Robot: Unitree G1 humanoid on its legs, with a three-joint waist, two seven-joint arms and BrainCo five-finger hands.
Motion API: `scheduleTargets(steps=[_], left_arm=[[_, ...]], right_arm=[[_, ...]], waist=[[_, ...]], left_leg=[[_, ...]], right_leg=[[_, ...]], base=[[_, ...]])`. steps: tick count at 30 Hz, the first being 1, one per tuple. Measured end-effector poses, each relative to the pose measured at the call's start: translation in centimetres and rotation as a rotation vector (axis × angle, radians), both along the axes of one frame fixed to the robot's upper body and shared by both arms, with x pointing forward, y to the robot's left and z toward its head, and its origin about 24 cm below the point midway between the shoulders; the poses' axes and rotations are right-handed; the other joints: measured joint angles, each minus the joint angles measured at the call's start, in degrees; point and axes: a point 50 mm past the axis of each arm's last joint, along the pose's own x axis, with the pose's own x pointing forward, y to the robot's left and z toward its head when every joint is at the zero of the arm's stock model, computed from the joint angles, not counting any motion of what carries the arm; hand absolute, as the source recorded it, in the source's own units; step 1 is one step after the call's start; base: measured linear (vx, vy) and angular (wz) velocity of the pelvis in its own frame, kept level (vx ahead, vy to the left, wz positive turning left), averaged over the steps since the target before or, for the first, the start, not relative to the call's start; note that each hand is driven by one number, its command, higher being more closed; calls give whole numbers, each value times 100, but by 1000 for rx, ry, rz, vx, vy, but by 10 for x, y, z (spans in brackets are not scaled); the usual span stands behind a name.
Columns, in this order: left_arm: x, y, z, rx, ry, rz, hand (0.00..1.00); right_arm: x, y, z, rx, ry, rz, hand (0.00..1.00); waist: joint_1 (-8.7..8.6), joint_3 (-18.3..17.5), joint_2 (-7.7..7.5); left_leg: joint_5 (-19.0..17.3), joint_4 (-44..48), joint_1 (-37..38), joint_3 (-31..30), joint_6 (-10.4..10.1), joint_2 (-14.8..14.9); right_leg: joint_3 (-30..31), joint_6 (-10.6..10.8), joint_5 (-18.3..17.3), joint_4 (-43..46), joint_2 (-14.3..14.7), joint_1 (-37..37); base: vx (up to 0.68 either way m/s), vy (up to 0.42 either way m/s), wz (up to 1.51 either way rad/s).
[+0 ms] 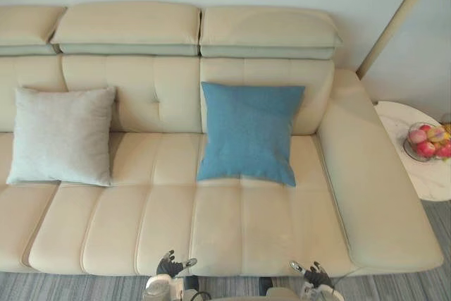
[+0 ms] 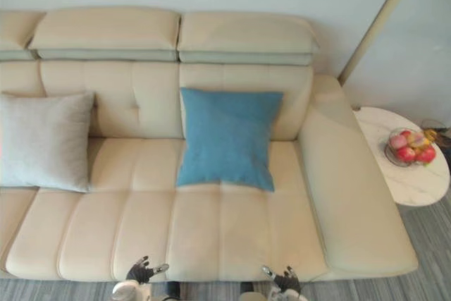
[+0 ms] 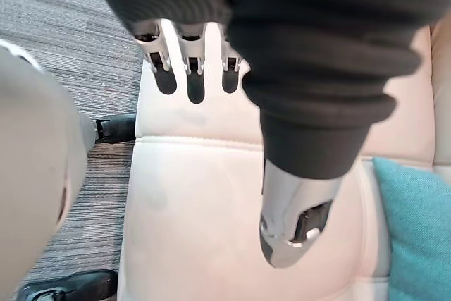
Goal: Pick up cushions and gather them together orderly.
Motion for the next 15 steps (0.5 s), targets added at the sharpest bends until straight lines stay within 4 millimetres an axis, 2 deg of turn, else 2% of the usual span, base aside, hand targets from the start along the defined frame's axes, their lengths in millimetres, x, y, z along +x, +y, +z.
scheduleTargets(steps=[2,3,4,5,7,8,9,10,11,12,13,14,15], left_arm=[[11,-3,5,-3,-35,-6,0],[16,-4,7,-6,-57,-5,0],[18,-4,9,-4,-70,-6,0],[24,-4,14,1,-102,-6,0],[30,0,18,18,-132,15,0],[31,0,19,20,-137,17,0],[37,-5,21,2,-153,21,0],[34,-17,18,-33,-144,29,0],[34,-26,18,-58,-143,24,0],[36,-34,18,-74,-147,6,0],[40,-46,19,-98,-150,-25,0],[40,-50,19,-107,-151,-38,0],[38,-54,18,-111,-143,-59,0]], right_arm=[[6,2,2,-3,-18,15,0],[12,4,4,-2,-33,25,0],[13,6,5,-2,-37,31,0],[9,6,4,-1,-27,35,0],[10,8,4,-2,-30,47,0],[13,8,5,-2,-38,52,0],[21,6,9,-12,-61,56,0],[24,3,11,-29,-68,59,0],[26,0,12,-42,-75,52,0],[27,-3,15,-58,-86,45,0],[28,-6,16,-72,-93,43,0],[26,-5,16,-69,-88,43,0],[25,-3,14,-66,-81,45,0]], waist=[[57,98,28],[63,175,102],[63,178,124],[57,149,78],[154,41,-80],[201,13,-124],[310,16,-81],[446,-38,98],[525,-77,222],[532,-64,237],[494,39,415],[486,61,443],[464,96,490]], left_leg=[[-59,248,-156,42,85,200],[-43,387,-248,85,151,346],[-18,420,-291,74,140,364],[59,544,-321,-44,105,381],[123,851,-630,-98,30,403],[144,942,-727,-103,-3,437],[220,1071,-910,-92,-68,585],[271,1094,-1081,-74,-21,770],[308,1137,-1171,-44,25,828],[430,1180,-1276,-58,-48,923],[600,1144,-1320,-113,-113,1075],[679,1090,-1291,-123,-78,1126],[910,897,-1220,-57,103,1159]], right_leg=[[-19,70,286,-134,93,-10],[-179,-90,-34,515,106,-125],[-284,-127,-289,1154,82,-229],[-366,56,-647,2170,-29,-274],[-242,231,-911,2864,-288,-189],[-138,280,-991,2846,-303,-175],[-109,315,-1132,2507,-65,-175],[-159,294,-1160,1878,155,-15],[-215,199,-1298,1431,237,180],[-315,-52,-1506,1237,271,225],[-492,-173,-1497,1346,464,209],[-542,-212,-1498,1418,528,203],[-742,-318,-1497,1485,586,215]], base=[[-125,-31,-17],[-124,-24,-4],[-91,-74,26],[-38,-110,35],[-99,-248,27],[-198,-326,-2],[-200,-248,-27],[-184,-204,-28],[-162,-181,-16],[-201,-193,20],[-242,-212,28],[-305,-195,50],[-310,-173,58]])
